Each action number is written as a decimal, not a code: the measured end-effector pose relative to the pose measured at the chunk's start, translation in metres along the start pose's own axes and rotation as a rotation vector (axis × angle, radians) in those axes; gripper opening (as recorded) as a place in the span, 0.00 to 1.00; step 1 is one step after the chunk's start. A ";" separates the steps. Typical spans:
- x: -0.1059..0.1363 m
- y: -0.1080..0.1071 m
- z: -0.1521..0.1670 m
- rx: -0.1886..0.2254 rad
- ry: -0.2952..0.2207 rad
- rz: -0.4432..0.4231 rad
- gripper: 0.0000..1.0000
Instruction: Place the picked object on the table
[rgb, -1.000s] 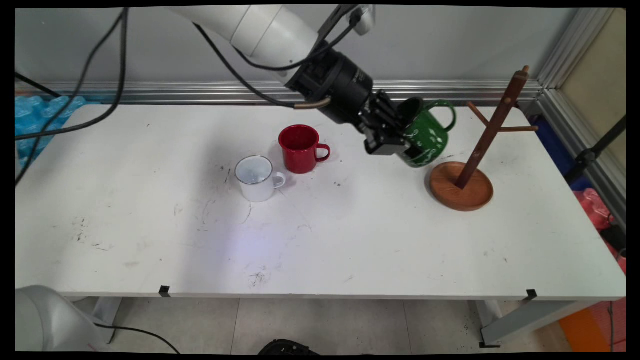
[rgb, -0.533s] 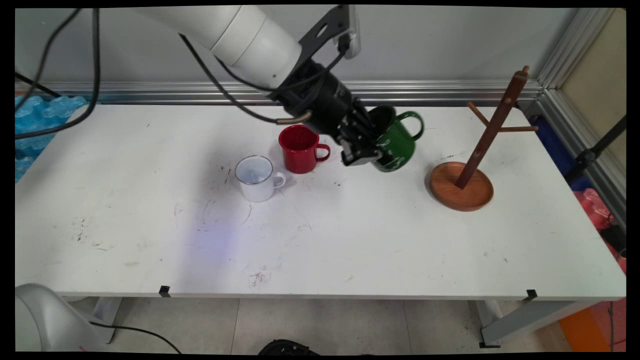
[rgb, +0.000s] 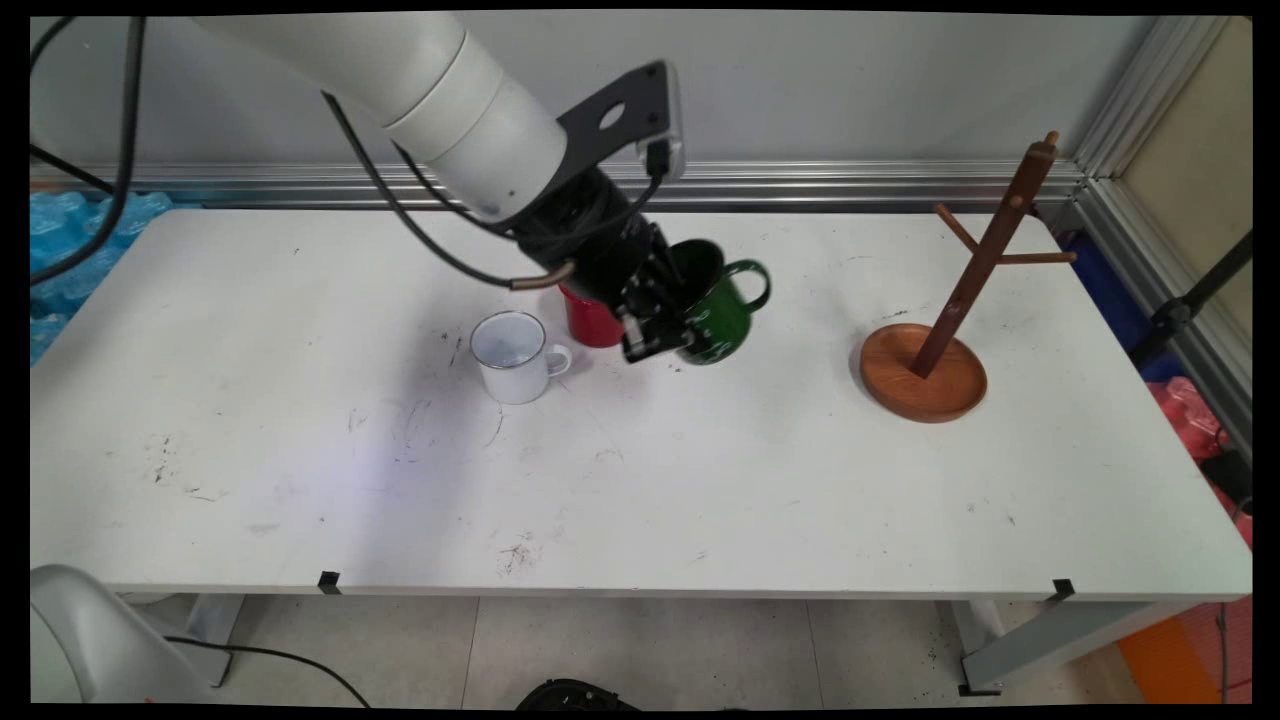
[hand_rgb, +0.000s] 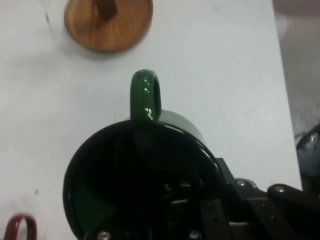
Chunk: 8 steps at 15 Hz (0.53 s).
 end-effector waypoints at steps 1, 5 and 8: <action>-0.002 0.002 0.001 0.004 -0.024 0.002 0.00; -0.010 0.010 0.004 0.018 -0.101 0.007 0.00; -0.016 0.015 0.009 0.028 -0.160 0.009 0.00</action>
